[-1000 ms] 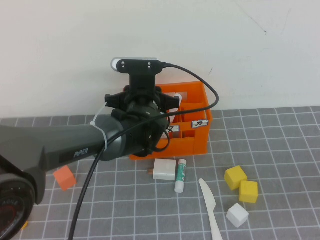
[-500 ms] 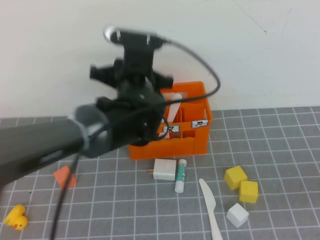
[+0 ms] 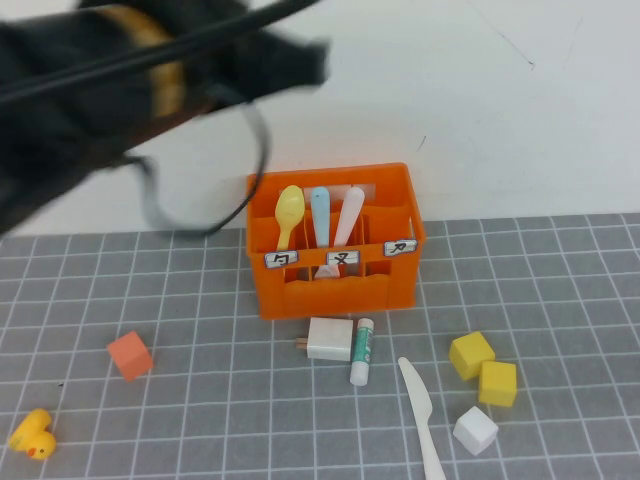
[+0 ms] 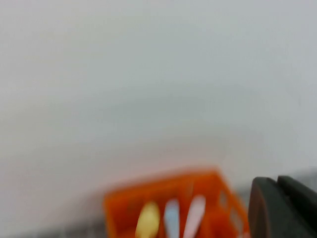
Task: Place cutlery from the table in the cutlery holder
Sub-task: Pick up the knife
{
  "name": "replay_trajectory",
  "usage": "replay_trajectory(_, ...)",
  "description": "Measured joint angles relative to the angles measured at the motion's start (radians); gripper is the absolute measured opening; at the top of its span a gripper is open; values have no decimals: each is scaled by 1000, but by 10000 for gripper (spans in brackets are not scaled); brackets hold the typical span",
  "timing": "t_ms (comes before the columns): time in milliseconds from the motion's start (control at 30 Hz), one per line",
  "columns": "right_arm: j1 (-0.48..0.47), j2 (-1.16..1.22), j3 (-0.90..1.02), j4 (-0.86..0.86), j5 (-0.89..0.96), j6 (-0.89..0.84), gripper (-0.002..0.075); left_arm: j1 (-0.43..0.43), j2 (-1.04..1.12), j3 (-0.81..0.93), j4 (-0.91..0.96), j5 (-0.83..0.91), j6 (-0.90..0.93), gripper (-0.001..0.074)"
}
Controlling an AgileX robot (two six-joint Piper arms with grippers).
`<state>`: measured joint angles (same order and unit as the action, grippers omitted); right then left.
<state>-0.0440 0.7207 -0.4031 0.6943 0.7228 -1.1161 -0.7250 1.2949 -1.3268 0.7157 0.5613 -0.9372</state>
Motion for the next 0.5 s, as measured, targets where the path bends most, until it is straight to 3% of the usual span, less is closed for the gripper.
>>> replay_trajectory(167,0,6,-3,9,15,4,-3,-8,-127,22,-300,278,364,1)
replay_trajectory(300,0,55,-61,15,98,4,-3,-8,-250,114,-341,304,403,1)
replay_trajectory(500,40,171,-176,23,139,6,-3,-10,-519,372,-314,211,373,0)
